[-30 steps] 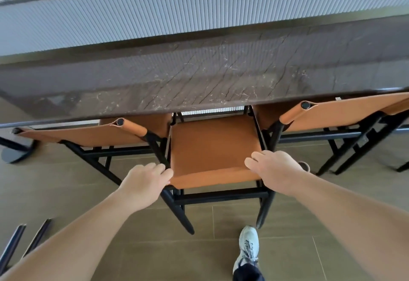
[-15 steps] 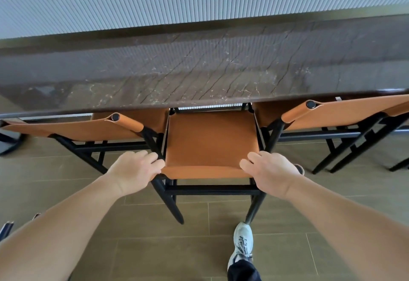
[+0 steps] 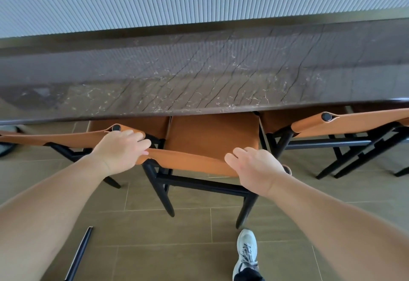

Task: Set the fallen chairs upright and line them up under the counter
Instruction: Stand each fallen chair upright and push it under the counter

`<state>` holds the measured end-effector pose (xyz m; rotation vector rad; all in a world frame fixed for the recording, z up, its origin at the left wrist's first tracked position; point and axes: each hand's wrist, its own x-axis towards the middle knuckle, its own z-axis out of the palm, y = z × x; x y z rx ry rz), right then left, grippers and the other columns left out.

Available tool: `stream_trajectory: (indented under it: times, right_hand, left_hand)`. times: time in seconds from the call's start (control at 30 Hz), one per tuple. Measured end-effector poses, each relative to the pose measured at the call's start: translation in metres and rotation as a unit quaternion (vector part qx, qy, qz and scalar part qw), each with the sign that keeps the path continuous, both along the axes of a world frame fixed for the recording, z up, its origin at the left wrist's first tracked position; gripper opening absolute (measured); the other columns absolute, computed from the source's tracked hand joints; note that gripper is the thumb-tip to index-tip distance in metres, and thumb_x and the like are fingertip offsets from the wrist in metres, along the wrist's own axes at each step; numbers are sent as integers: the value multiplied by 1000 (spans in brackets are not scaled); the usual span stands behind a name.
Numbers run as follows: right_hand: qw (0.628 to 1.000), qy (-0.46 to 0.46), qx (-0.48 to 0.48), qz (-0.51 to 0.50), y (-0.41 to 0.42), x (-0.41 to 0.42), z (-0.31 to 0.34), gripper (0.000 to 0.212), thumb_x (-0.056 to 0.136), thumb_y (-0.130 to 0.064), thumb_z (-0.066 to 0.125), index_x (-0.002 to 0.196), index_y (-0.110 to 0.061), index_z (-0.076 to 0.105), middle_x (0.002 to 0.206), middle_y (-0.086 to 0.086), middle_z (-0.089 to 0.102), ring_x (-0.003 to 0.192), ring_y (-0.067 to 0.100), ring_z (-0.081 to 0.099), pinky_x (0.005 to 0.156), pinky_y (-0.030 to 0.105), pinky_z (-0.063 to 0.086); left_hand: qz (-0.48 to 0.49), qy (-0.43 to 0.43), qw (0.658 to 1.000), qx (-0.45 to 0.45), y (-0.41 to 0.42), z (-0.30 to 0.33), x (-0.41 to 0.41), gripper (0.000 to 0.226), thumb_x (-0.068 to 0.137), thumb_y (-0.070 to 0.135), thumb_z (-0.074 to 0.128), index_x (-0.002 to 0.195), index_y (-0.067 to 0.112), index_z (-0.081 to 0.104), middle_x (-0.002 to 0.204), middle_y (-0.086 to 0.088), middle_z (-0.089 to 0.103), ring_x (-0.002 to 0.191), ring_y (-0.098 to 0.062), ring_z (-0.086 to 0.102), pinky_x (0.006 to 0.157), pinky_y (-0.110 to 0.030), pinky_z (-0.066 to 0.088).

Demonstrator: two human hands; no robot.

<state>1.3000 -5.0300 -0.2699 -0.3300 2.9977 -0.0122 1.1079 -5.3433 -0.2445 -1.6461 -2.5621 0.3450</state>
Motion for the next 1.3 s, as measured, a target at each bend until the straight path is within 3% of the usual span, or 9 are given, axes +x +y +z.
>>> stream_trajectory:
  times: [0.13,0.23,0.4,0.57,0.8,0.97,1.03,1.1,1.3]
  right_hand:
    - [1000,-1,-3,1,3,-5,0,33,81,4,47,100,-22,43,73,-3,28,56,15,28,43,28,20]
    - [1000,3,4,-4,17,-9,1,29,82,1,50,97,-23,44,75,-5,32,57,16,33,43,27,17]
    - [999,-2,36,5,53,-7,1,25,83,-3,60,95,-22,48,78,-3,45,63,20,47,44,31,29]
    - [998,-11,65,20,81,-16,3,23,85,-5,57,98,-22,49,79,-4,36,63,19,42,46,32,32]
    - [995,-13,85,51,116,-31,7,35,69,-3,63,94,-21,48,75,-2,40,58,21,39,41,30,19]
    - [993,33,104,44,128,-37,9,8,100,-27,45,100,-20,44,76,0,43,59,20,41,45,32,27]
    - [992,48,110,31,131,-33,13,17,100,-33,40,95,-17,45,71,0,38,55,20,37,44,33,28]
    - [993,63,102,16,135,-29,15,20,98,-35,48,91,-16,47,69,1,43,55,21,35,45,34,30]
    - [990,81,115,16,142,-24,14,20,92,-30,63,90,-12,55,72,4,53,60,25,50,49,35,36]
  left_hand:
    - [25,-2,1000,19,-1,-3,1,20,79,25,79,75,12,64,63,-2,52,49,-24,49,40,-26,34]
    - [20,-1,998,55,6,-7,4,22,79,24,80,71,10,64,60,-3,51,48,-25,47,38,-29,37]
    - [-8,10,997,73,27,-22,21,38,93,35,46,66,13,61,60,-1,46,48,-21,39,40,-26,30]
    - [21,11,998,56,48,-24,28,24,82,25,75,66,13,61,59,-1,45,52,-17,29,42,-25,26]
    - [20,52,997,50,68,-28,22,41,96,36,40,67,13,58,60,-1,42,48,-22,38,45,-27,20]
    - [7,73,997,36,75,-22,10,40,97,37,40,70,12,57,62,-2,42,48,-24,39,46,-27,18]
    - [-1,87,995,41,75,-23,6,41,98,38,39,72,11,56,62,-3,41,48,-24,39,45,-28,19]
    - [-7,99,994,49,75,-22,2,41,99,39,40,73,11,54,62,-4,41,49,-25,39,46,-28,19]
    - [30,135,985,98,63,-28,5,43,96,49,48,76,11,52,65,-5,45,55,-26,44,47,-30,28]
